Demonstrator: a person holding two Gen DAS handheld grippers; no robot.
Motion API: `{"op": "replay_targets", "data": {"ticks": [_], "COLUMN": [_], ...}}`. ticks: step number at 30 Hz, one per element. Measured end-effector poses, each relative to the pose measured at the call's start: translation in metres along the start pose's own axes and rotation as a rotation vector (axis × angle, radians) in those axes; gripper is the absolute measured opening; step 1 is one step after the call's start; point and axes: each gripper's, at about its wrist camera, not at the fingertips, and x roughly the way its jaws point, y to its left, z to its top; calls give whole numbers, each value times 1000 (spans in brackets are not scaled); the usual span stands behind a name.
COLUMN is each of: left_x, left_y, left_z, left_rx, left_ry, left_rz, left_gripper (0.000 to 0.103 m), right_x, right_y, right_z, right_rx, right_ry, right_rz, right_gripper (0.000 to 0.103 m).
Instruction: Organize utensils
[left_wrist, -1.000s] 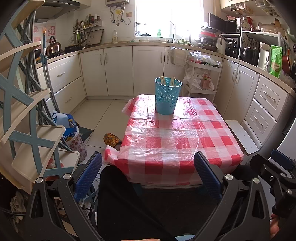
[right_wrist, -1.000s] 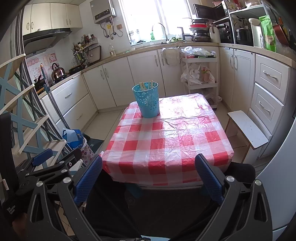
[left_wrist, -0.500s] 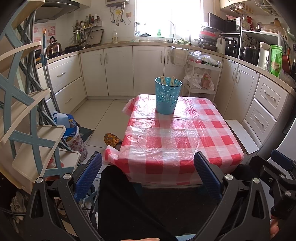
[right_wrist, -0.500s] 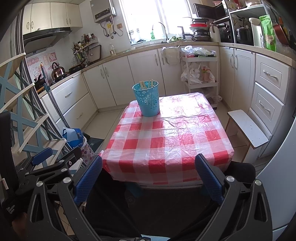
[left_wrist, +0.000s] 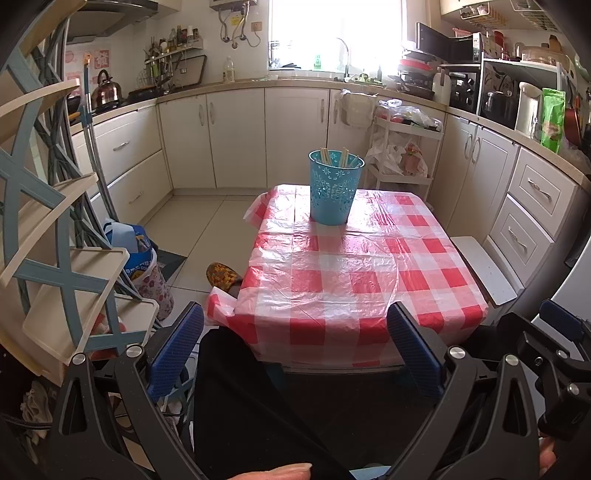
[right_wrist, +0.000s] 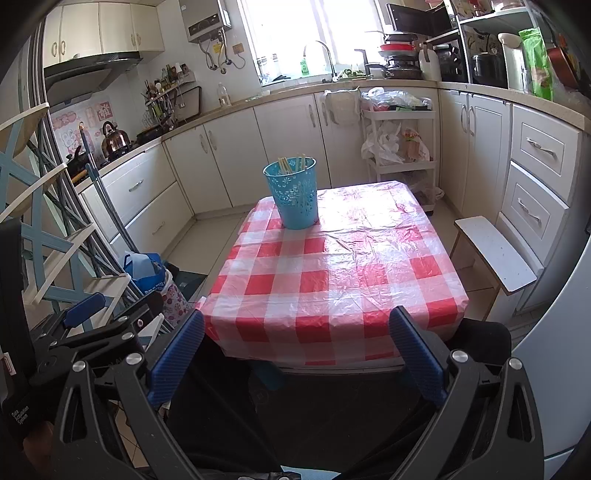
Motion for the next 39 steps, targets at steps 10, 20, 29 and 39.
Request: {"op": "replay_targets", "data": {"ticks": [10,20,29,39], "left_x": [13,40,74,98], "left_y": [-6,-13,-14,-22], "left_z": [3,11,23,34], "left_rx": [2,7,-21,18], "left_ry": [22,62,67,63], "left_rz": [3,5,-39,14], "left_gripper": [95,95,95,95], "right_x": [12,38,73,100], "right_y": [-8,-14,-24,-29], "right_z": [2,13,25,33], "right_rx": [2,4,23,32], "right_ry": [27,74,98,129], "right_rz": [-4,-5,-27,-33], "right_gripper": [96,96,96,96]}}
